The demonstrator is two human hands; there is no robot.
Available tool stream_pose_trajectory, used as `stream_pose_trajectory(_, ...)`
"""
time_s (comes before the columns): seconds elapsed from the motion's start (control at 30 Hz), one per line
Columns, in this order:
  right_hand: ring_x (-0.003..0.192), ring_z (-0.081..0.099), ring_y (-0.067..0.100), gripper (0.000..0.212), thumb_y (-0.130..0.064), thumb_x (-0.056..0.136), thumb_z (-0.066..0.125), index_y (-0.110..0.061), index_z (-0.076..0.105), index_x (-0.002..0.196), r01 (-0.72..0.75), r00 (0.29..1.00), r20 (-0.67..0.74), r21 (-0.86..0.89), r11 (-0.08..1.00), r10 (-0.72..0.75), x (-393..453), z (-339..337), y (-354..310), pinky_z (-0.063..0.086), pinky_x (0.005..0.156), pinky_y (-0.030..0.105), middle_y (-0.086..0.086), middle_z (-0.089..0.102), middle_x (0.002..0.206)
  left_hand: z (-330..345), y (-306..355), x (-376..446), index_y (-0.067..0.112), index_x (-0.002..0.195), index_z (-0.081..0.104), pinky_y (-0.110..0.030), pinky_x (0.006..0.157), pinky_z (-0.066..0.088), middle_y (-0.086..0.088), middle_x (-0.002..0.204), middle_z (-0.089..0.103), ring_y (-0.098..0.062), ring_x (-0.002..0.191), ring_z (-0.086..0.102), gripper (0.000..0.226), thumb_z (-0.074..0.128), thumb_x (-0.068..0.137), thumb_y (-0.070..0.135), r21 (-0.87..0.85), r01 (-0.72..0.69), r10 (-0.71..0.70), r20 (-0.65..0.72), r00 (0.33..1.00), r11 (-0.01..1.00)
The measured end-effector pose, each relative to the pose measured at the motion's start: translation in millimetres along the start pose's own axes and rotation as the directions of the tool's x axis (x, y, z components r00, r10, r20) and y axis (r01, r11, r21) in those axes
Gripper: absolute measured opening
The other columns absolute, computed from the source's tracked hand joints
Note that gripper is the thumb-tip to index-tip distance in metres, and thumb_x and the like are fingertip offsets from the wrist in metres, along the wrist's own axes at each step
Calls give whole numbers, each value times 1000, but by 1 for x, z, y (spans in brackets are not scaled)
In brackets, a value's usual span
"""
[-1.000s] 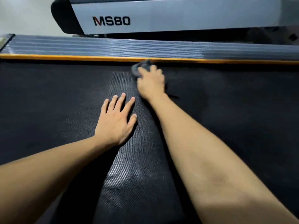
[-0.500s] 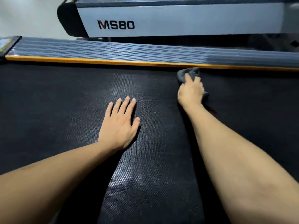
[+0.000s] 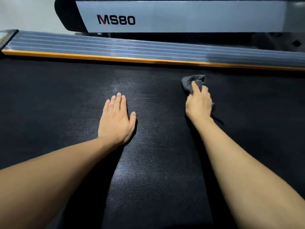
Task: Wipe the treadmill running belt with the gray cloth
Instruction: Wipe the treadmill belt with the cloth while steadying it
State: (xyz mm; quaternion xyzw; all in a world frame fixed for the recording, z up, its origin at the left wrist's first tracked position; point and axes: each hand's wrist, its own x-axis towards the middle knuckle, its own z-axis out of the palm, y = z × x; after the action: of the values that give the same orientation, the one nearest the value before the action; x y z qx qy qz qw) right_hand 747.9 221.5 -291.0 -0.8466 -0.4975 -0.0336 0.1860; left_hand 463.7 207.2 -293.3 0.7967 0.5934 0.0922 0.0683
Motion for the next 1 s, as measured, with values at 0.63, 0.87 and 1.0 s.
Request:
stream_pose_trajectory(0.63, 121, 47, 41, 54, -19, 95, 53, -20, 43, 148, -3, 1000, 15, 52, 999, 2, -55, -24, 13, 39, 102, 49, 20, 44, 140, -22, -38, -100, 14, 162, 16, -43, 128, 10, -8, 170, 13, -23, 157, 8, 67, 13, 103, 46, 34, -192, 188, 89, 978, 981)
stream_pose_trajectory(0.87, 107, 55, 40, 59, -17, 84, 58, -21, 50, 143, 327, 930, 128, 139, 935, -345, -115, 5, -114, 45, 89, 45, 20, 53, 128, -23, -38, -130, 10, 160, 21, -44, 127, 14, -10, 168, 21, -24, 156, 16, 66, 24, 103, 42, 54, -121, 118, 56, 992, 991)
stream_pose_trajectory(1.0, 127, 46, 38, 59, -17, 92, 51, -26, 40, 150, 468, 823, 235, 237, 851, -518, -129, -1, -131, 39, 107, 46, 18, 43, 146, -22, -40, -130, 11, 161, 20, -41, 128, 9, -8, 168, 20, -23, 156, 15, 65, 25, 104, 42, 57, -119, 115, 64, 991, 991)
